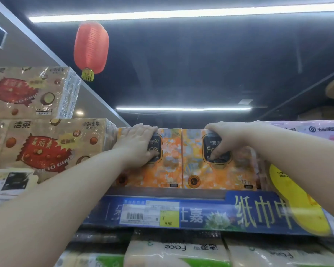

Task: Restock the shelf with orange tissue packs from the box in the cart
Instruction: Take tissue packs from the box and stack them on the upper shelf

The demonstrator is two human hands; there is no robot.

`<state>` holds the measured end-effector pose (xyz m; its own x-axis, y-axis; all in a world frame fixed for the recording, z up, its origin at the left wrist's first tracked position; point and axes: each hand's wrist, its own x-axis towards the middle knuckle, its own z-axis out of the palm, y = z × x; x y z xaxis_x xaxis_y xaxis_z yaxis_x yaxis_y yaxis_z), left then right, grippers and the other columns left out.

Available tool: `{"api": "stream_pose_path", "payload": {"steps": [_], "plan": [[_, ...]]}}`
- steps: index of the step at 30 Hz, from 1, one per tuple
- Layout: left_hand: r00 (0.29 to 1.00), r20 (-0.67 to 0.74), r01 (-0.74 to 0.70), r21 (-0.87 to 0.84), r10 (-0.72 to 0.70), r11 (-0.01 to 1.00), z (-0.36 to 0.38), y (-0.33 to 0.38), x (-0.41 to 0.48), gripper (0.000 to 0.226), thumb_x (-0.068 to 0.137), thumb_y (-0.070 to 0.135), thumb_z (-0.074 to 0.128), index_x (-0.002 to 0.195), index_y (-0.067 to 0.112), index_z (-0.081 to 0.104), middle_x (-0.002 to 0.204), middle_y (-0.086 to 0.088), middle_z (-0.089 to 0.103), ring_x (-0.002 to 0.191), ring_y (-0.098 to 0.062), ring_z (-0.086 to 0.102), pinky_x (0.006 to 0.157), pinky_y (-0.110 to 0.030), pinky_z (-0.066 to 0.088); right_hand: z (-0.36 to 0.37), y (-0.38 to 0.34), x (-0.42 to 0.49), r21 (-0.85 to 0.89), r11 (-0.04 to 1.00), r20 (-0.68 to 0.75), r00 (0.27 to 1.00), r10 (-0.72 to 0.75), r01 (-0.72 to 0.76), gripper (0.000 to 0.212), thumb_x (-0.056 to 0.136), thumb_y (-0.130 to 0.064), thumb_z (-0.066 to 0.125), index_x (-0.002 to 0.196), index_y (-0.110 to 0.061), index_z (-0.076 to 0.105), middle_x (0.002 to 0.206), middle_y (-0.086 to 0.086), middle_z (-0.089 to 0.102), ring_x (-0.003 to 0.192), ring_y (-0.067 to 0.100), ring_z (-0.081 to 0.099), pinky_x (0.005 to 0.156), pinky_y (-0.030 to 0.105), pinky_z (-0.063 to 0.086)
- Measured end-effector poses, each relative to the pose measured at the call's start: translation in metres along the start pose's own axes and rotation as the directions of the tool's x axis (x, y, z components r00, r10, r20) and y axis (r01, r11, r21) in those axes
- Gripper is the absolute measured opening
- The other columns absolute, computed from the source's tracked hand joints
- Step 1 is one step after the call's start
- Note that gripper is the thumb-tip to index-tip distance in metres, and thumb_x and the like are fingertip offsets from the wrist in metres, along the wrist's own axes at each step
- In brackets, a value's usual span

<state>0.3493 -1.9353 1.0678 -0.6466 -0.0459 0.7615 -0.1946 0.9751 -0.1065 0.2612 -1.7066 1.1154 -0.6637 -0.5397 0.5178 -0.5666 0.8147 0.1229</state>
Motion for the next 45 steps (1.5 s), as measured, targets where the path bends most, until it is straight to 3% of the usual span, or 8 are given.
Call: {"api": "stream_pose_path", "payload": {"steps": [3,10,16,21,24,29,34,45], "plan": [[0.998,0.041,0.053,0.002,-0.053,0.999,-0.002,0.002,0.001,0.071,0.093,0.041,0.05,0.151,0.027,0.01,0.16,0.007,0.009,0.148,-0.018,-0.005,0.119,-0.046,0.001,0.001,-0.003,-0.004,-0.123,0.992,-0.089,0.996,-0.01,-0.001,0.082,0.068,-0.056,0.075,0.135,-0.031,0.036,0.132,-0.003,0.048,0.119,0.024,0.049,0.098,0.044,0.035],[0.957,0.061,0.275,0.122,-0.284,0.954,-0.006,0.031,-0.012,0.087,0.092,0.05,0.048,0.15,0.03,-0.014,0.159,-0.004,-0.017,0.147,-0.033,-0.011,0.117,-0.053,0.0,0.009,-0.003,-0.02,-0.215,0.973,-0.176,0.976,-0.129,0.09,0.084,0.078,-0.05,0.067,0.146,-0.028,0.023,0.148,0.0,0.033,0.135,0.027,0.034,0.106,0.054,0.028],[0.978,0.033,0.197,0.154,-0.205,0.968,-0.019,0.053,-0.036,0.072,0.091,0.055,0.045,0.15,0.024,0.018,0.158,-0.003,0.017,0.145,-0.027,0.019,0.115,-0.052,0.02,0.004,-0.005,-0.041,-0.144,0.976,-0.249,0.949,-0.193,0.161,0.074,0.085,-0.041,0.06,0.147,-0.029,0.022,0.151,-0.001,0.03,0.138,0.026,0.03,0.109,0.052,0.026],[0.98,0.041,0.18,0.209,-0.192,0.961,-0.047,0.067,-0.066,0.059,0.09,0.062,0.039,0.128,0.017,0.048,0.126,-0.005,0.051,0.113,-0.024,0.052,0.087,-0.041,0.047,-0.007,-0.008,-0.076,-0.127,0.975,-0.238,0.948,-0.211,0.185,0.061,0.085,-0.04,0.058,0.141,-0.029,0.035,0.143,-0.001,0.04,0.133,0.025,0.037,0.105,0.048,0.03],[0.987,0.032,0.146,0.209,-0.156,0.967,-0.057,0.07,-0.089,0.057,0.09,0.062,0.038,0.125,0.017,0.049,0.123,-0.004,0.052,0.108,-0.024,0.054,0.082,-0.039,0.048,-0.012,-0.01,-0.106,-0.127,0.98,-0.204,0.963,-0.174,0.151,0.064,0.085,-0.044,0.058,0.142,-0.028,0.034,0.141,0.001,0.042,0.131,0.025,0.039,0.105,0.046,0.033],[0.988,0.111,0.084,0.194,-0.107,0.977,-0.076,0.074,-0.142,0.06,0.09,0.062,0.039,0.132,0.021,0.047,0.133,-0.003,0.049,0.118,-0.025,0.051,0.09,-0.041,0.046,-0.013,-0.023,-0.171,-0.119,0.991,-0.123,0.99,-0.069,0.055,0.062,0.087,-0.04,0.055,0.144,-0.027,0.033,0.146,0.002,0.039,0.133,0.025,0.037,0.105,0.045,0.037],[0.974,0.225,0.011,0.095,-0.032,0.995,-0.081,0.083,-0.214,0.059,0.09,0.063,0.038,0.128,0.019,0.048,0.127,-0.002,0.049,0.114,-0.024,0.052,0.083,-0.037,0.047,-0.01,-0.051,-0.252,-0.097,0.994,0.03,0.998,0.061,-0.058,0.066,0.089,-0.043,0.057,0.146,-0.027,0.028,0.148,0.003,0.036,0.136,0.027,0.034,0.111,0.053,0.024],[0.889,0.403,-0.185,-0.119,0.218,0.975,-0.096,0.183,-0.326,0.061,0.091,0.062,0.037,0.129,0.018,0.051,0.132,-0.007,0.048,0.114,-0.027,0.053,0.085,-0.038,0.048,-0.017,-0.052,-0.449,-0.13,0.961,0.367,0.888,0.277,-0.245,0.064,0.094,-0.037,0.052,0.149,-0.024,0.023,0.152,0.006,0.032,0.13,0.027,0.042,0.099,0.037,0.041]]}}
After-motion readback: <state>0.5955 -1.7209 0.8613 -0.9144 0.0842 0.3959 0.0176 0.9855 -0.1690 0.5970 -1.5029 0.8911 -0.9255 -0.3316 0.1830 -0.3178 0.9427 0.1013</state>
